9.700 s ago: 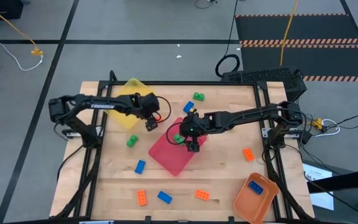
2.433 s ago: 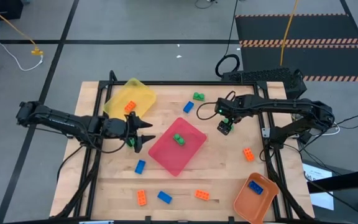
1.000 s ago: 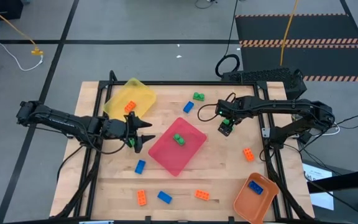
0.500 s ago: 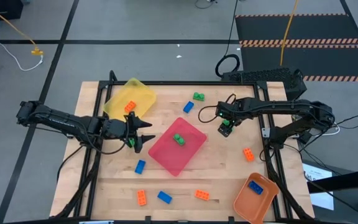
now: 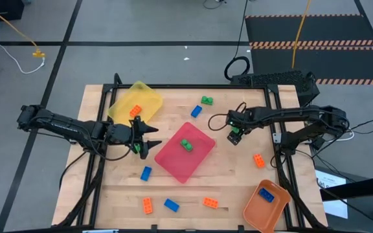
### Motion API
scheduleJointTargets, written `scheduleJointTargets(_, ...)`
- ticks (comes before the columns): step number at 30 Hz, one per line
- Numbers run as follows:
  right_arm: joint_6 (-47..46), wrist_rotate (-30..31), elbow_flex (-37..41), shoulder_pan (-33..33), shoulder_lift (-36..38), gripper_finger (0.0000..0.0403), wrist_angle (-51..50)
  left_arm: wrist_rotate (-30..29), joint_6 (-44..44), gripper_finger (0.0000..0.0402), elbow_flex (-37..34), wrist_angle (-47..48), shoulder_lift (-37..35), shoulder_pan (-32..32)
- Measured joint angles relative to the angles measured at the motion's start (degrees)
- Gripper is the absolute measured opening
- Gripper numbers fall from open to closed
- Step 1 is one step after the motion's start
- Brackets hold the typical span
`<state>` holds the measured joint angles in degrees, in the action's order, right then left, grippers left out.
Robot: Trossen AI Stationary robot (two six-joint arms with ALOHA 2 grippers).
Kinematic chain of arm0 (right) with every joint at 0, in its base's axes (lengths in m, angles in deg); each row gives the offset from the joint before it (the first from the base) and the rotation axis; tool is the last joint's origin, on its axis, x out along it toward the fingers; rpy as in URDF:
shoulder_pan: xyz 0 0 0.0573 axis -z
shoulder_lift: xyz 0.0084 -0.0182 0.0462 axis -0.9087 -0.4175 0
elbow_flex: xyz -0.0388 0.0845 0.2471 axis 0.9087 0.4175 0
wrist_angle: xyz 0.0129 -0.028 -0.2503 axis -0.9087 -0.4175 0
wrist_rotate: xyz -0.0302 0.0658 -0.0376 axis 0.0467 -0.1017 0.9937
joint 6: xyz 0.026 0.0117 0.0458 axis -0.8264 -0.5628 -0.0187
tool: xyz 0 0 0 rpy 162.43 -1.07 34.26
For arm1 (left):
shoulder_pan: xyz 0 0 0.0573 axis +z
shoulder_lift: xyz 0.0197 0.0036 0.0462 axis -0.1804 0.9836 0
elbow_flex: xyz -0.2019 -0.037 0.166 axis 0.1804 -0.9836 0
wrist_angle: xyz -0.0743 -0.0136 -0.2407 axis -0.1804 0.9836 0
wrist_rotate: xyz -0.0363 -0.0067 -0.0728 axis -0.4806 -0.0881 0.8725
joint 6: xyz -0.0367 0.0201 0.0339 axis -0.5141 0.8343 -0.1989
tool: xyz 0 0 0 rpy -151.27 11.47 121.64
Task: Sort & place blocks by color
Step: Put the green game piece into the red bin
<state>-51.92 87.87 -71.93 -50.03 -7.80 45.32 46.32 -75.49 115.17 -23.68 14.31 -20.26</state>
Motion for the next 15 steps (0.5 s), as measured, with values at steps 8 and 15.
scheduleJointTargets(8, 0.0, 3.0, 3.9, 0.1, 0.0, 0.0324, 3.5, 0.0, -0.1, 0.0280, 0.0, 0.0, 0.0, 0.0)
scheduleJointTargets(15, 1.5, 4.6, 4.3, 0.1, 0.0, 0.0287, 5.5, 0.0, -0.1, 0.0280, 0.0, 0.0, 0.0, 0.0)
